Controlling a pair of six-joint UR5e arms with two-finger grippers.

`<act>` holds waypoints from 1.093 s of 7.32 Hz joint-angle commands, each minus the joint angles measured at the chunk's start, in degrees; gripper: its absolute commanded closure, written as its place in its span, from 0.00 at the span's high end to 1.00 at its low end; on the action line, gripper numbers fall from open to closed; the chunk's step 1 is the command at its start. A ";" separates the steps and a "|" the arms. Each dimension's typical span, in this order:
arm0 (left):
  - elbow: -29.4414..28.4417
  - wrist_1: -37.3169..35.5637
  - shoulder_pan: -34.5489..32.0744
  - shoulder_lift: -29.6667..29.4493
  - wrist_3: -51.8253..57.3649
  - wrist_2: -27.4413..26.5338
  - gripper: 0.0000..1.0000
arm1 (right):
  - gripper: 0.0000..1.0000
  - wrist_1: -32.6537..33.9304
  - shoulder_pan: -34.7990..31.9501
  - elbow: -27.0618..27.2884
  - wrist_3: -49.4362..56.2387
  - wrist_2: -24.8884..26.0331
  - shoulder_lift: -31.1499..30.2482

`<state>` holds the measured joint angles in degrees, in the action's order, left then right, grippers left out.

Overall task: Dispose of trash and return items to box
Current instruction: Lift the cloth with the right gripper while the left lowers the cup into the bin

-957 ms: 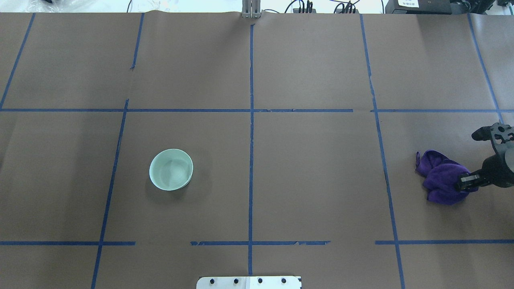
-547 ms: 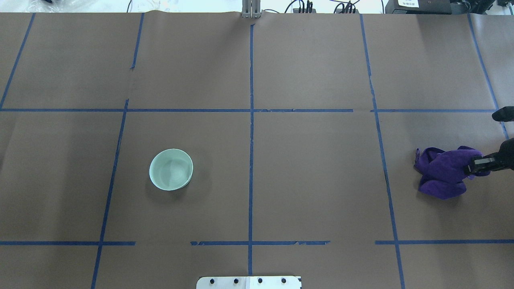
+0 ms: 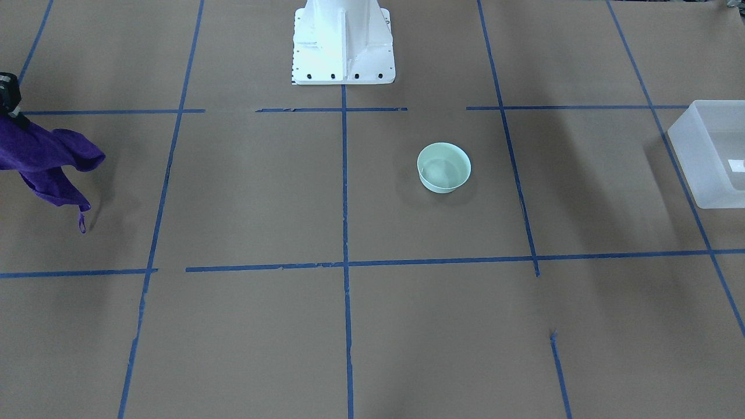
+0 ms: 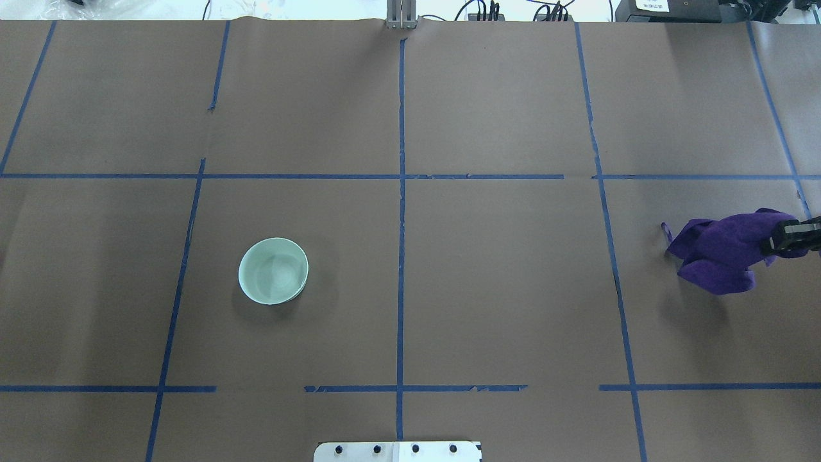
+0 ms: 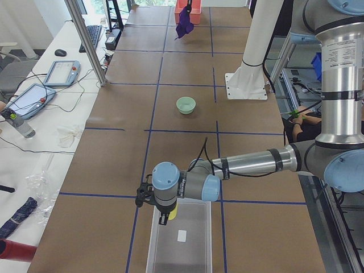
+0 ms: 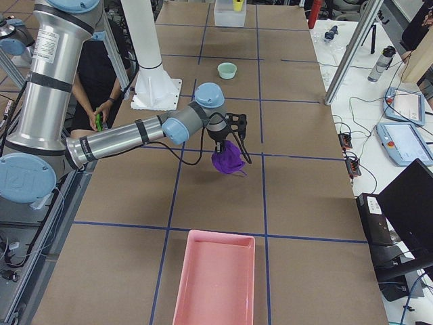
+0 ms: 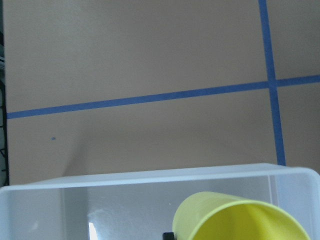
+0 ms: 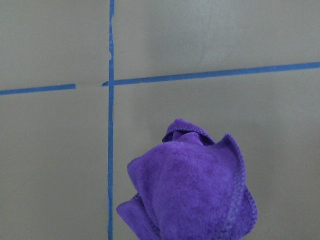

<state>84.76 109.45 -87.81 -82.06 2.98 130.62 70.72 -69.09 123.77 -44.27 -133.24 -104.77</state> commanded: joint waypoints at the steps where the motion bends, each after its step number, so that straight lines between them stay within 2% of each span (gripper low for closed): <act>1: -0.65 3.39 2.29 1.64 0.01 1.66 0.00 | 0.00 0.20 -5.33 2.08 0.58 -1.40 2.10; 4: -4.60 8.50 3.52 1.64 0.01 2.01 0.00 | 0.00 0.12 -11.49 3.05 0.67 -3.69 2.29; 5: -4.61 8.50 3.61 1.56 0.01 2.27 0.68 | 0.00 0.12 -13.25 3.23 1.11 -3.69 2.29; 6: -4.69 9.63 3.62 1.56 0.10 2.18 0.93 | 0.00 0.12 -14.92 3.23 2.85 -3.69 2.38; 7: -4.69 10.86 3.62 1.64 0.18 1.92 1.00 | 0.00 0.12 -16.15 3.23 4.70 -3.69 2.38; 8: -4.17 12.09 3.53 1.73 0.18 1.66 1.00 | 0.00 0.12 -16.86 3.23 4.80 -3.69 2.38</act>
<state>80.24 120.08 -84.24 -80.42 3.12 132.56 70.84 -84.71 126.97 -40.37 -136.93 -102.41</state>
